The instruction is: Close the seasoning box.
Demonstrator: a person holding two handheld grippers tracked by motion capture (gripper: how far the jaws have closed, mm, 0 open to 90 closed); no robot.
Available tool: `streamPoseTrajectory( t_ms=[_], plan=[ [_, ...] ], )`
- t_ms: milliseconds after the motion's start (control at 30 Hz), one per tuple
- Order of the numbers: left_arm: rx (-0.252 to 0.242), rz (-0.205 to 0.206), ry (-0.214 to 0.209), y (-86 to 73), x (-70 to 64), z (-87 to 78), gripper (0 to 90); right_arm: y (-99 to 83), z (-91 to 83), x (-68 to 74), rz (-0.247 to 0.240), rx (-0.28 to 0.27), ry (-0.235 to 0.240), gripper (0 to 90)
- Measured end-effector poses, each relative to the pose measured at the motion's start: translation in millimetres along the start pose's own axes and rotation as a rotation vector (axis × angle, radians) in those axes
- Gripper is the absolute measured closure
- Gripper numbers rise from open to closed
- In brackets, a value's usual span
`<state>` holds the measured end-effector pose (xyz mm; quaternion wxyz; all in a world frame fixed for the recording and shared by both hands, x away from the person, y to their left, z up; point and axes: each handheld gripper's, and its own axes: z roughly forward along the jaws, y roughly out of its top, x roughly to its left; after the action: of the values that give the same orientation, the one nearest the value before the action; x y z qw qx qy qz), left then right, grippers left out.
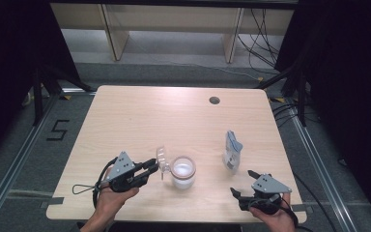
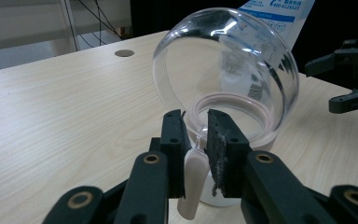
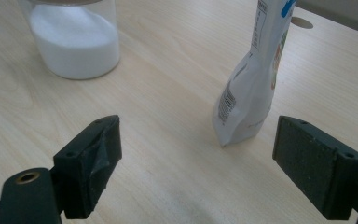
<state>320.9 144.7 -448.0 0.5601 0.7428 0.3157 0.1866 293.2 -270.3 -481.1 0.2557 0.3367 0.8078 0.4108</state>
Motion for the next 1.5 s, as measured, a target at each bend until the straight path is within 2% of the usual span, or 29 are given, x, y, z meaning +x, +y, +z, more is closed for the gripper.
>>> streamPoseTrajectory(
  t_ms=[333, 433, 500, 567, 1333, 1500],
  plan=[
    [-0.003, 0.003, -0.003, 2.6, -1.8, 1.2, 76.1, 0.2, -0.6, 0.4, 0.005, 0.004, 0.010, 16.5],
    [-0.012, 0.005, -0.012, 2.4, -2.1, 2.9, 76.1, 0.0, -0.4, -0.1, -0.008, -0.004, 0.000, 16.5],
    [-0.001, 0.007, -0.014, 2.7, -3.8, 3.6, 76.0, 0.2, -0.7, 0.4, 0.005, 0.002, 0.008, 16.5],
    [0.002, 0.015, -0.017, 2.9, -4.1, 3.8, 76.0, 0.0, -0.5, -0.2, -0.008, -0.004, -0.002, 16.5],
    [0.002, 0.021, -0.045, 2.7, -8.2, 8.8, 75.9, 0.4, -0.4, 0.0, 0.000, -0.001, 0.001, 16.6],
    [0.005, 0.017, -0.049, 2.5, -8.6, 9.1, 72.2, 0.3, -0.1, -0.2, -0.006, -0.003, 0.000, 16.6]
  ],
)
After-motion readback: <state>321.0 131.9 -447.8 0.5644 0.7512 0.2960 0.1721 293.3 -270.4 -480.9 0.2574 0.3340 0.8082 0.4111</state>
